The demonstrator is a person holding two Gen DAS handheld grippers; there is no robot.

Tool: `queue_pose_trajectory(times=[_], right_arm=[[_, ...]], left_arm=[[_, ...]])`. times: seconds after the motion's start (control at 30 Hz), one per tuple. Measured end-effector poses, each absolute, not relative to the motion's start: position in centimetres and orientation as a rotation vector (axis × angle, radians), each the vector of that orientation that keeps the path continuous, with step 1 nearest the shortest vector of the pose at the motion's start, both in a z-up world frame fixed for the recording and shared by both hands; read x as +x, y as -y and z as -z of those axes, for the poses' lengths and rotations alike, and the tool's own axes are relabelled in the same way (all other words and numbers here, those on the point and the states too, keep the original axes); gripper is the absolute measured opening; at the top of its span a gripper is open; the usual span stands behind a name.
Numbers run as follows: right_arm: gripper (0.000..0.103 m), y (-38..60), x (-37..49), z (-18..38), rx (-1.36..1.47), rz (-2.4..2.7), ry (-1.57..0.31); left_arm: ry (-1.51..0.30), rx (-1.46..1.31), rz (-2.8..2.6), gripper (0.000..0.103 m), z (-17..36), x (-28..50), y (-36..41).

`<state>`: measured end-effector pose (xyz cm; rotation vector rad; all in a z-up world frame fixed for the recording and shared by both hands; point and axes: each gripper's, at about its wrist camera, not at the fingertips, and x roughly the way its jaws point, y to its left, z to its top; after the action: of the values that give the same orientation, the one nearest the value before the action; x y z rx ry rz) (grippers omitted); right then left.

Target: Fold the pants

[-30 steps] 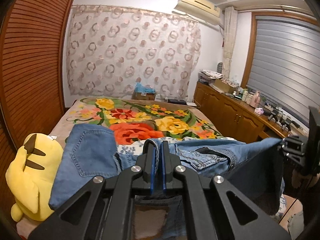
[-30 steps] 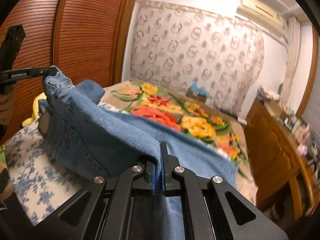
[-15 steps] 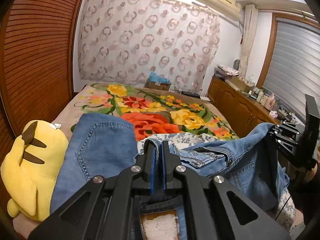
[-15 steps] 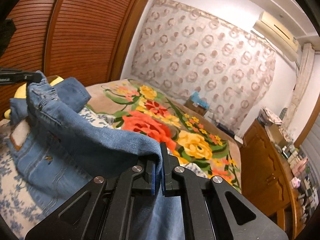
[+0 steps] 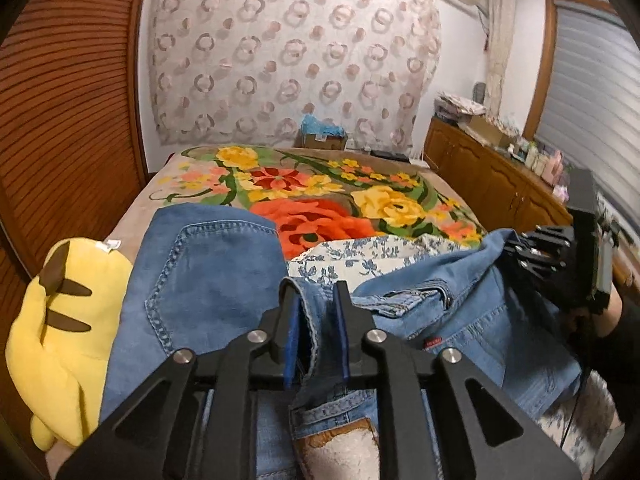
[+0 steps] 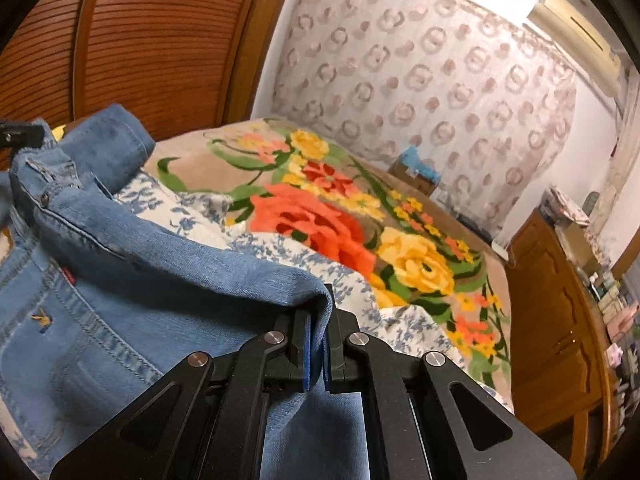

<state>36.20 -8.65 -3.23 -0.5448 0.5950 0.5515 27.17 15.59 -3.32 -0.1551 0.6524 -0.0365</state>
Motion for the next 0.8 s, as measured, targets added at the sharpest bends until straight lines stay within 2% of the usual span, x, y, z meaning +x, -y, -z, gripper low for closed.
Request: queue_pose_trajectory(times=[0.07, 0.1, 0.13, 0.4, 0.43, 0.57, 0.63, 0.8], right_arm=[[0.001, 8.3, 36.7, 3.6, -0.547, -0.557, -0.611], [0.001, 8.3, 36.8, 3.8, -0.546, -0.558, -0.617], [0.001, 8.2, 36.9, 4.0, -0.546, -0.561, -0.625], [0.002, 8.3, 37.6, 4.3, -0.506, -0.563, -0.657], [0.006, 8.4, 37.6, 4.1, -0.494, -0.562, -0.666], [0.037, 10.4, 37.4, 2.4, -0.4, -0.572, -0.708], [0.041, 11.8, 36.7, 1.4, -0.37, -0.571, -0.715], [0.041, 15.8, 32.5, -0.9, -0.318, -0.536, -0.706]], left_arm=[[-0.647, -0.132, 0.024, 0.035, 3.1, 26.9, -15.4], [-0.63, -0.122, 0.008, 0.054, 2.7, 26.6, -15.4], [-0.614, -0.124, 0.006, 0.06, 2.4, 26.4, -15.5], [-0.597, -0.104, 0.045, 0.06, 1.3, 25.6, -14.2], [-0.606, -0.108, 0.065, 0.06, 1.6, 25.6, -13.5], [-0.623, -0.083, 0.132, 0.06, 2.3, 26.2, -10.6], [-0.629, -0.075, 0.169, 0.06, 2.7, 26.4, -9.1], [-0.635, -0.034, 0.259, 0.06, 4.3, 26.4, -5.9]])
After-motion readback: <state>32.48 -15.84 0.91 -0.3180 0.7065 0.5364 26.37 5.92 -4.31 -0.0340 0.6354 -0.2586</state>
